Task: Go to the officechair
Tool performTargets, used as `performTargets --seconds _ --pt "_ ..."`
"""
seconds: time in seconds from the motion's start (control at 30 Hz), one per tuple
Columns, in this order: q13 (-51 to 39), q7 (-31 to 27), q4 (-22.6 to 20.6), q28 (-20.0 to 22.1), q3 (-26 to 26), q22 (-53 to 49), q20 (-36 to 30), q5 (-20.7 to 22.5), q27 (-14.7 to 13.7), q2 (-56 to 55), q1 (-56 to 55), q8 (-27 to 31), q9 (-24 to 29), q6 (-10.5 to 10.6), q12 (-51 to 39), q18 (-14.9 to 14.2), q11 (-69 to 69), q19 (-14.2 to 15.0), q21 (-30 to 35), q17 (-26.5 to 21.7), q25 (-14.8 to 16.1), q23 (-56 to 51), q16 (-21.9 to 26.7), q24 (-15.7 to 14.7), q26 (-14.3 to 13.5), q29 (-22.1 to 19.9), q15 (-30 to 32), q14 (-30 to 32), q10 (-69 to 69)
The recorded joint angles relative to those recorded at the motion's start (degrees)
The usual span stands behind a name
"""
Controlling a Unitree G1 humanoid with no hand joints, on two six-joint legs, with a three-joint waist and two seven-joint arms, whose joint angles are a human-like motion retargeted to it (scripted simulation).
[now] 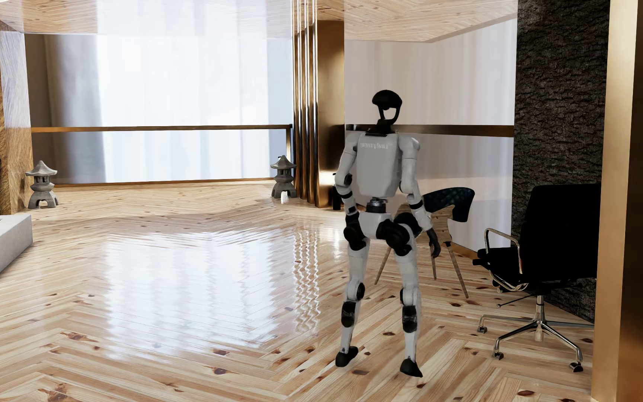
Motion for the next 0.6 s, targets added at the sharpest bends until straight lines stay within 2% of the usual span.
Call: performTargets --seconds 0.03,0.07,0.1,0.13,0.17,0.2,0.23,0.27,0.3,0.37,0.4,0.47,0.5,0.53,0.6 --pt "-0.1 3.2 -0.9 -0.6 0.2 2.6 -1.2 -3.1 0.5 -4.9 1.7 -4.6 0.2 -0.7 -1.7 0.9 6.2 2.0 1.0 -0.6 1.2 2.5 1.3 0.2 0.8 0.4 2.6 -0.8 -0.7" --pt "0.0 6.0 -1.8 -1.1 0.1 5.0 -1.8 -7.4 0.0 -8.8 2.9 -10.8 0.4 -1.4 -3.1 1.6 10.4 -1.0 3.0 -1.5 1.7 4.4 2.1 0.3 1.7 1.6 1.9 -1.6 -0.9" --pt "0.5 8.0 -2.7 -1.2 -0.4 7.3 -1.6 -11.7 -1.0 -11.2 3.7 -17.6 0.4 -2.0 -4.3 2.3 11.8 -5.6 5.0 -2.2 2.0 5.6 2.4 0.0 2.8 3.1 -0.6 -2.5 -0.8" --pt "1.2 9.6 -3.4 -0.9 -0.9 9.5 -0.7 -14.4 -1.9 -11.6 4.4 -24.6 0.3 -2.5 -5.4 3.0 10.4 -8.8 6.4 -2.4 2.4 6.3 2.4 -0.4 4.1 4.5 -2.9 -3.3 -0.7" --pt "2.3 11.0 -3.8 -0.4 -1.5 11.1 0.8 -14.8 -2.7 -11.0 5.1 -30.8 0.1 -2.9 -5.9 3.5 6.5 -10.3 7.4 -2.6 2.7 6.5 2.0 -0.7 5.3 6.0 -4.3 -4.0 -0.9" --pt "3.2 12.5 -4.0 0.3 -1.9 12.3 2.3 -13.2 -3.1 -9.6 6.0 -35.8 -0.2 -3.0 -6.2 3.7 0.4 -9.6 8.2 -2.7 2.7 6.3 1.5 -0.8 6.4 7.5 -6.3 -4.7 -0.9" --pt "3.8 14.0 -4.2 0.8 -2.2 12.9 3.1 -10.4 -3.4 -8.0 7.0 -39.4 -0.5 -3.1 -6.1 3.7 -6.9 -7.3 8.9 -2.8 2.3 5.9 1.0 -0.7 6.8 8.9 -5.2 -5.2 -1.3" --pt "4.3 15.6 -4.3 0.8 -2.2 13.1 3.3 -9.1 -3.5 -4.7 8.5 -45.8 -0.9 -3.1 -5.8 3.6 -14.0 -15.5 9.2 -2.6 1.9 5.4 0.9 -0.2 6.6 9.8 -2.9 -5.6 -2.4" --pt "4.7 16.8 -4.4 0.2 -2.1 13.2 2.8 -8.7 -3.4 -0.9 9.7 -51.5 -1.3 -3.1 -5.5 3.3 -19.3 -17.5 9.0 -2.3 1.5 4.8 1.0 0.5 6.0 10.1 -5.4 -6.2 -3.2" --pt "4.4 17.3 -3.4 -0.9 -2.6 12.6 3.3 -5.7 -3.1 2.9 10.8 -49.7 -1.6 -2.6 -4.7 2.6 -25.2 -17.2 8.6 -1.1 0.7 3.9 1.0 1.2 5.2 9.1 -6.9 -7.6 -1.2" --pt "3.9 17.1 -2.3 -0.7 -2.5 11.9 4.7 -5.0 -3.2 3.9 10.2 -49.0 -1.5 -2.2 -4.0 2.1 -26.1 -16.8 8.3 -0.9 0.3 3.8 0.3 0.6 5.3 8.3 -6.7 -7.6 2.3" --pt "2.5 15.4 1.0 0.1 -2.0 10.5 7.6 -4.6 -3.5 5.4 6.0 -48.5 -1.2 -1.6 -2.9 0.3 -26.4 -16.1 8.4 -0.8 -0.9 2.8 -2.2 -0.6 5.5 7.4 -7.0 -3.8 14.4" --pt "1.7 13.0 2.9 -0.2 -1.5 9.7 8.3 -4.4 -3.9 5.8 2.4 -48.0 -1.0 -1.4 -2.4 -1.0 -26.2 -15.7 8.8 -0.9 -1.7 1.6 -2.6 -0.5 5.0 7.3 -7.5 -0.6 22.5" --pt "0.6 9.9 4.7 -0.5 -0.8 8.6 8.3 -4.1 -4.5 6.2 -1.7 -47.4 -0.8 -1.2 -2.2 -0.4 -26.0 -15.4 9.2 -0.9 -2.4 0.4 -2.9 0.1 5.0 6.9 -8.0 2.6 30.8" --pt "-1.2 3.3 6.1 -0.7 0.2 7.3 9.1 -3.6 -5.9 7.3 -8.5 -46.2 -0.3 -0.6 -1.3 -1.6 -25.7 -14.4 8.9 -1.0 -2.8 -2.4 -3.1 0.8 5.2 5.1 -9.0 2.5 41.2"
